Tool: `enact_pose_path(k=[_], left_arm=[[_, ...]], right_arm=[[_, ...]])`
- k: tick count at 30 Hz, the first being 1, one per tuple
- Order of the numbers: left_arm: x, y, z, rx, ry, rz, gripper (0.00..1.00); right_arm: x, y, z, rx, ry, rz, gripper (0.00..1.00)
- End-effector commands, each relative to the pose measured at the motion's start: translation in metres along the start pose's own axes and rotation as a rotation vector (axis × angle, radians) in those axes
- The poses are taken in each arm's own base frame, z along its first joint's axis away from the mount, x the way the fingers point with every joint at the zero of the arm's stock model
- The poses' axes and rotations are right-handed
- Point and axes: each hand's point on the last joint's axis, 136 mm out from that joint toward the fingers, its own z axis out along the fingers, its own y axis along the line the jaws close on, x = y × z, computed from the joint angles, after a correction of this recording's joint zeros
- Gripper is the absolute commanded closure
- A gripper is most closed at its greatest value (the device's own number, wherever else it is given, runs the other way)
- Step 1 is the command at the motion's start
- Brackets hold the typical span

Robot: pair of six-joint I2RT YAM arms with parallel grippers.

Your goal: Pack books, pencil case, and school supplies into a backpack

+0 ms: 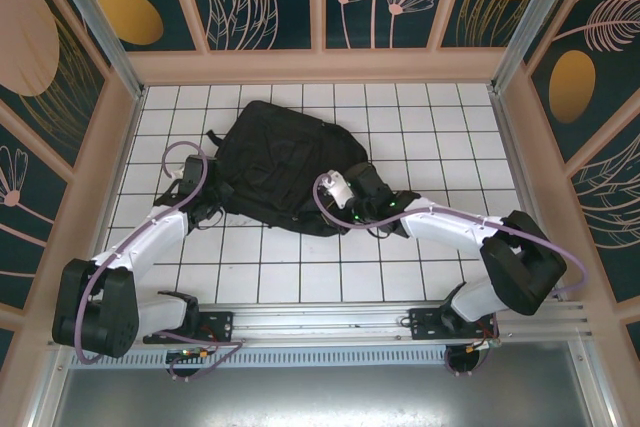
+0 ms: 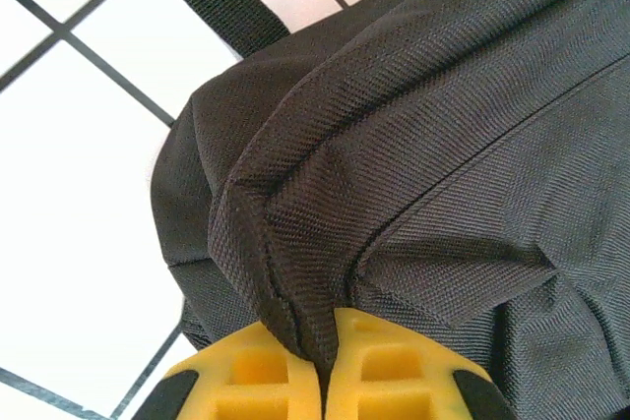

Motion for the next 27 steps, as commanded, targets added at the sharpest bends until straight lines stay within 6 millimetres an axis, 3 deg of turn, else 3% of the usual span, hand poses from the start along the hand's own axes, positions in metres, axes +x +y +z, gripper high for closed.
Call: enact_pose_path(k=[1,6,11,22,24,27], left_arm=[[-0.011,0.014,-0.002,-0.068,-0.057,0.015,1.00],[-0.004,0.013,0.004,-0.052,-0.022,0.017,1.00],[0.002,0.010,0.007,-0.034,0.004,0.017,1.00],[0.004,0.010,0.008,-0.027,0.013,0.021,1.00],[0.005,0.010,0.009,-0.025,0.019,0.022,1.00],[0.005,0.008,0.009,-0.023,0.019,0.019,1.00]], right_arm=[[0.008,0.004,-0.004,-0.019,0.016,0.031,0.87],[-0.002,0.016,-0.003,-0.084,0.004,0.033,0.88],[-0.011,0.011,0.016,-0.073,0.051,0.035,0.92],[-0.042,-0.002,0.052,0.009,0.084,0.041,0.81],[-0.041,-0.004,0.059,0.017,0.111,0.041,0.82],[-0.020,0.000,0.071,0.018,0.220,0.016,0.84]])
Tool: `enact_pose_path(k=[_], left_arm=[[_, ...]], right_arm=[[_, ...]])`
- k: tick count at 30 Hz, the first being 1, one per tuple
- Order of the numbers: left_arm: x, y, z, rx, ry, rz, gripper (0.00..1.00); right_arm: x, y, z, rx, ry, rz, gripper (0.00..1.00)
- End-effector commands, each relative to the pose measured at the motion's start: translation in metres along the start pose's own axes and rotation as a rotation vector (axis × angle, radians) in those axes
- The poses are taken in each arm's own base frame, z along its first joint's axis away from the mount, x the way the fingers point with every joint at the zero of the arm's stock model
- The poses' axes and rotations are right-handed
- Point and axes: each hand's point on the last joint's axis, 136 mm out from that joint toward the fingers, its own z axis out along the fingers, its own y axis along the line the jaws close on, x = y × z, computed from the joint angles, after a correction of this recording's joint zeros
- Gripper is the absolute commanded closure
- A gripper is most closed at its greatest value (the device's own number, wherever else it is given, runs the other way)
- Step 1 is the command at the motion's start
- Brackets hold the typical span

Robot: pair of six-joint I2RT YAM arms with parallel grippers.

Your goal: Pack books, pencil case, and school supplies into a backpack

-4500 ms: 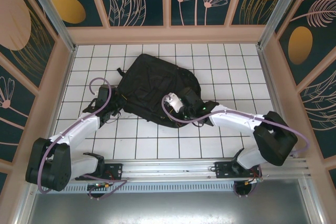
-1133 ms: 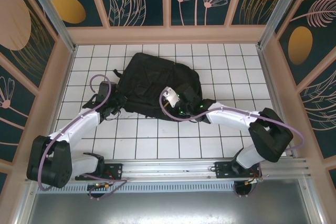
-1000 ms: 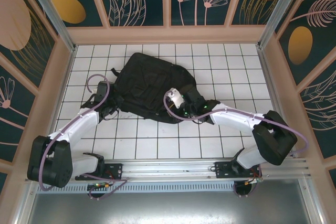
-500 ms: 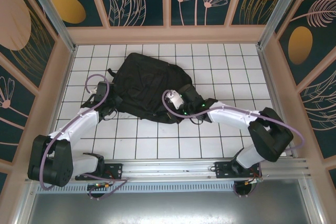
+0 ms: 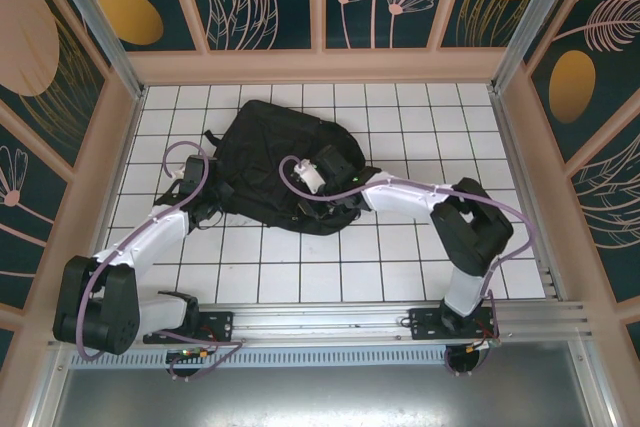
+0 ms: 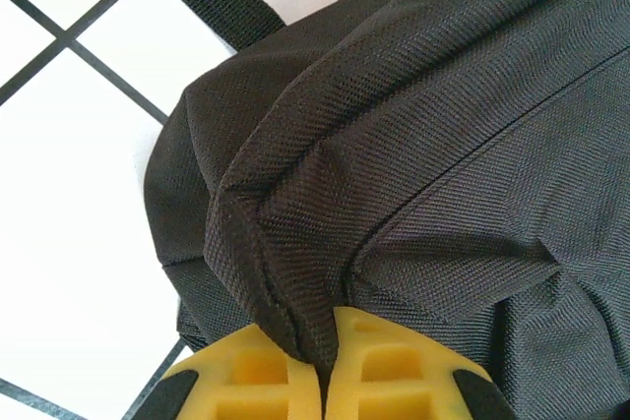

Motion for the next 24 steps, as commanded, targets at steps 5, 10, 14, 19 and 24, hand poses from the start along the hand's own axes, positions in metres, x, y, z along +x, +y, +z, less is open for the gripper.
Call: enact_pose_path(k=[5,10,14,19,24], left_arm=[[0.005,0.009,0.005,-0.023,0.022,0.009,1.00],[0.008,0.008,0.007,-0.018,0.032,0.001,1.00],[0.008,0.009,0.007,-0.017,0.032,-0.002,1.00],[0.009,0.010,0.006,-0.020,0.031,-0.005,1.00],[0.009,0.011,0.006,-0.019,0.032,-0.007,1.00]], right_arm=[[0.045,0.019,0.005,-0.073,0.192,0.006,0.89],[0.062,0.050,-0.007,-0.193,0.270,0.007,0.94],[0.052,0.095,-0.022,-0.374,0.235,-0.026,0.95],[0.019,0.133,-0.059,-0.599,0.075,-0.035,0.91],[0.017,0.085,-0.044,-0.333,0.067,0.020,0.80]])
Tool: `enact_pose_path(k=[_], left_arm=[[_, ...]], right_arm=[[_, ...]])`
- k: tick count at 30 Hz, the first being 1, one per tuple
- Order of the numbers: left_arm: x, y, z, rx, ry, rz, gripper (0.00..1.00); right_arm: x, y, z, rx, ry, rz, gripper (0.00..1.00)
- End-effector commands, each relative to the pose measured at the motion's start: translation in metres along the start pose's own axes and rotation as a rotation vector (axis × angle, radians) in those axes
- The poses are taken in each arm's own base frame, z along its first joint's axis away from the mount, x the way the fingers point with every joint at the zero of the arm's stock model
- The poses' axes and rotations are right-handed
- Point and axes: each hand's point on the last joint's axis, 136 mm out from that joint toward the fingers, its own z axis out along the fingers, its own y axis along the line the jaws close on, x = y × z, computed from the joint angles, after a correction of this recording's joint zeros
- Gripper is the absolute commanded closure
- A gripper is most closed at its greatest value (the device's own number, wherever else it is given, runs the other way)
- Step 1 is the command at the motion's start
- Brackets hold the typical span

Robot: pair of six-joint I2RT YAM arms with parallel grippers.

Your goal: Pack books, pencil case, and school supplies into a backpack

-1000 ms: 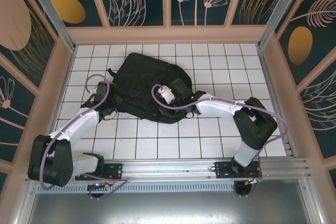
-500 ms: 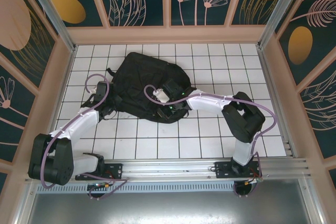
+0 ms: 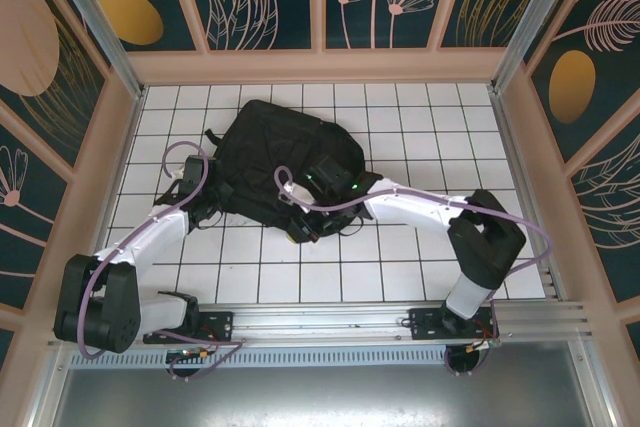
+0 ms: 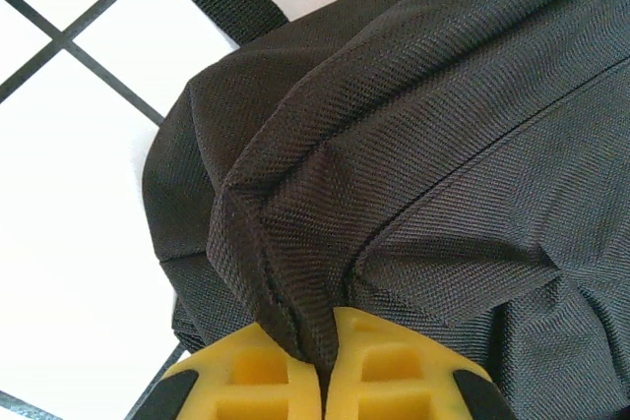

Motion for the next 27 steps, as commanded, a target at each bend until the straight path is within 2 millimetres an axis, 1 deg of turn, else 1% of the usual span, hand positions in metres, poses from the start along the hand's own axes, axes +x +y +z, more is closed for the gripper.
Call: enact_pose_path(k=[1,3,5,6,7,9,11,13,14,16,17,21,24,27], left_arm=[[0.008,0.011,0.004,-0.028,0.026,-0.004,1.00],[0.008,0.009,0.003,-0.026,0.027,-0.009,1.00],[0.008,0.008,0.004,-0.019,0.032,-0.014,1.00],[0.009,0.007,0.005,-0.015,0.039,-0.019,1.00],[0.010,0.006,0.005,-0.012,0.044,-0.022,1.00],[0.012,0.005,0.006,-0.002,0.055,-0.031,1.00],[0.014,0.006,0.007,0.000,0.059,-0.037,1.00],[0.014,0.005,0.006,0.001,0.057,-0.042,1.00],[0.014,0.006,0.006,-0.001,0.056,-0.045,1.00],[0.014,0.006,0.004,0.003,0.054,-0.052,1.00],[0.014,0.006,0.003,0.007,0.053,-0.057,1.00],[0.013,0.005,0.000,0.018,0.047,-0.072,1.00],[0.013,0.005,-0.003,0.026,0.045,-0.084,1.00],[0.014,0.004,-0.005,0.036,0.048,-0.094,1.00]], right_arm=[[0.002,-0.027,-0.005,0.149,-0.004,0.051,0.79],[0.001,-0.030,-0.004,0.256,-0.020,0.053,0.77],[-0.001,-0.025,-0.007,0.322,-0.082,0.070,0.77],[0.000,-0.029,-0.011,0.375,-0.126,0.128,0.77],[0.002,-0.029,-0.014,0.389,-0.149,0.174,0.76],[0.013,-0.028,-0.015,0.442,-0.165,0.285,0.74],[0.020,-0.017,-0.008,0.482,-0.157,0.306,0.65],[0.022,-0.010,-0.002,0.547,-0.189,0.309,0.48],[0.023,-0.008,0.003,0.561,-0.183,0.327,0.45],[0.023,-0.008,0.015,0.579,-0.163,0.367,0.44],[0.026,-0.011,0.021,0.604,-0.147,0.383,0.44],[0.036,-0.037,0.033,0.754,-0.086,0.441,0.46],[0.043,-0.051,0.044,0.780,-0.061,0.475,0.45],[0.047,-0.066,0.045,0.850,-0.052,0.483,0.44]])
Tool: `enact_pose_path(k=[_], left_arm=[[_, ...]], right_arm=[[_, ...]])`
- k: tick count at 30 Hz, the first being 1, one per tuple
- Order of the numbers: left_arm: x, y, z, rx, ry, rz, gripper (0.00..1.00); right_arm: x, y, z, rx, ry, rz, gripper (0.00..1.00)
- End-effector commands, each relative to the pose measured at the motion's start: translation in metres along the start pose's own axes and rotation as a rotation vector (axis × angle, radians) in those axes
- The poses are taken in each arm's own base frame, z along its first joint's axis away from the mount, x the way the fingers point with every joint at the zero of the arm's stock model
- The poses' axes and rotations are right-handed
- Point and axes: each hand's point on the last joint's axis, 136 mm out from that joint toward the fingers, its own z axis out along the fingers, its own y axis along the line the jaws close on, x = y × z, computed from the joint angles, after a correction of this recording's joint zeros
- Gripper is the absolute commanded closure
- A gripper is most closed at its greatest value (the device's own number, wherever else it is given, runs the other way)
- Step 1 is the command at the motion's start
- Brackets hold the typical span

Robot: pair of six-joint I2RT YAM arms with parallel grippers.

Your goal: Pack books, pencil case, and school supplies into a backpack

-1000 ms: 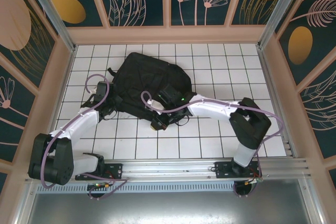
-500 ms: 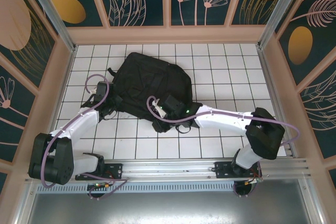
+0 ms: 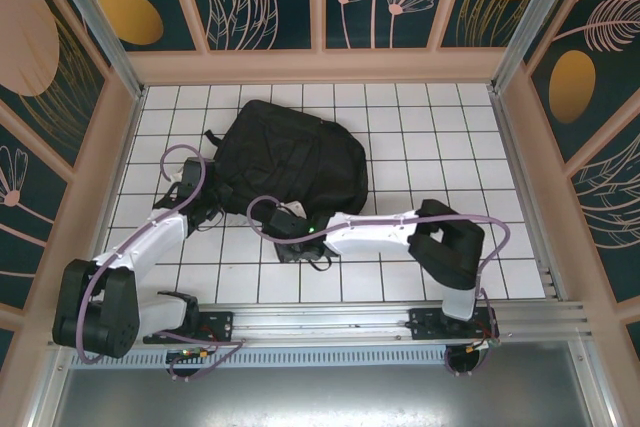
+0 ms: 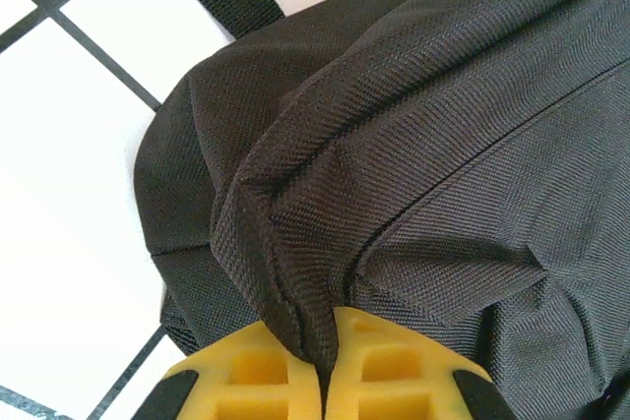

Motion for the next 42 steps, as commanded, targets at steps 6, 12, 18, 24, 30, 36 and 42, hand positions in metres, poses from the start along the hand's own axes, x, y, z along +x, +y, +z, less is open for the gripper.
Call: enact_pose_path(k=[6,12,18,24,30,36,42], left_arm=[[0.010,0.005,-0.003,0.009,0.040,-0.032,1.00],[0.012,0.006,-0.001,0.008,0.049,-0.026,1.00],[0.014,0.009,0.003,0.001,0.055,-0.027,1.00],[0.008,0.010,0.005,-0.035,0.034,-0.001,1.00],[-0.014,0.021,-0.001,-0.139,-0.069,0.027,1.00],[-0.024,0.033,-0.003,-0.222,-0.124,0.021,1.00],[-0.026,0.031,-0.001,-0.226,-0.129,0.018,1.00]], right_arm=[[-0.008,-0.032,0.017,0.146,-0.033,0.075,0.46],[-0.028,-0.039,0.014,0.161,-0.073,0.073,0.60],[-0.040,-0.034,0.012,0.119,-0.073,0.042,1.00],[-0.043,-0.022,-0.005,0.043,-0.061,-0.008,1.00],[-0.046,-0.031,-0.026,-0.104,-0.031,0.013,1.00],[-0.045,-0.045,-0.037,-0.154,-0.009,0.009,1.00],[-0.035,-0.048,-0.033,-0.185,0.035,-0.020,1.00]])
